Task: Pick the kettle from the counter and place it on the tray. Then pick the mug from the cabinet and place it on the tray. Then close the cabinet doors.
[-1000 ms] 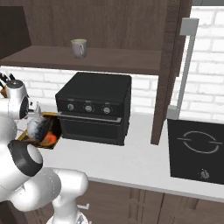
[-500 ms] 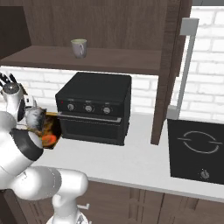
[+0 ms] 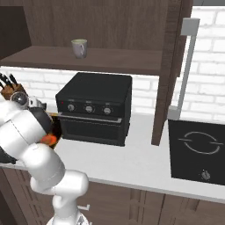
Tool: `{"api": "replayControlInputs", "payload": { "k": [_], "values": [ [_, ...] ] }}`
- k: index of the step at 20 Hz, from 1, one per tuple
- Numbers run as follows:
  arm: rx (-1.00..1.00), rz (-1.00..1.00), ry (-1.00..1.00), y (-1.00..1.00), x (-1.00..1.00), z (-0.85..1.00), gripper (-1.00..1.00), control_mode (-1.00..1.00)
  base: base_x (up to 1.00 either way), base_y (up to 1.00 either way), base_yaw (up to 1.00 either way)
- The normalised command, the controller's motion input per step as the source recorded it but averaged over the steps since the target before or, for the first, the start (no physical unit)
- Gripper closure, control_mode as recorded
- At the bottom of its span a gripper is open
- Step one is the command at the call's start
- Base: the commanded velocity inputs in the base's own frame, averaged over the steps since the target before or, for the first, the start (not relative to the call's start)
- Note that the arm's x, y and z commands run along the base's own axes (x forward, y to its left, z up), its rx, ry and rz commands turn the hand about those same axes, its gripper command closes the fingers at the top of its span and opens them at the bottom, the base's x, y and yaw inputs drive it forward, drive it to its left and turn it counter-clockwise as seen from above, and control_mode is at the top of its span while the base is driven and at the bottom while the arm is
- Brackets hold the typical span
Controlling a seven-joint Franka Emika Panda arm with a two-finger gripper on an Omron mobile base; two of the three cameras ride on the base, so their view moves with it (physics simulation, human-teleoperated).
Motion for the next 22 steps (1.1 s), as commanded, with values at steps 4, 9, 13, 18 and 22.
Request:
{"api": "replayControlInputs", "payload": {
  "k": [4, 9, 13, 18, 22],
  "values": [
    [0.21, -0.04, 0.13, 0.13, 0.66, 0.0, 1.0, -1.0, 0.0, 0.0, 0.0],
    [0.16, 0.0, 0.18, 0.03, 0.38, -0.01, 1.0, -1.0, 0.0, 0.0, 0.0],
    [0.09, 0.0, 0.05, -0.03, 0.12, -0.02, 1.0, -1.0, 0.0, 0.0, 0.0],
    [0.04, 0.0, 0.01, -0.08, 0.18, -0.05, 1.0, -1.0, 0.0, 0.0, 0.0],
    [0.06, 0.0, 0.0, -0.1, 0.35, -0.19, 1.0, -1.0, 0.0, 0.0, 0.0]
  ]
}}
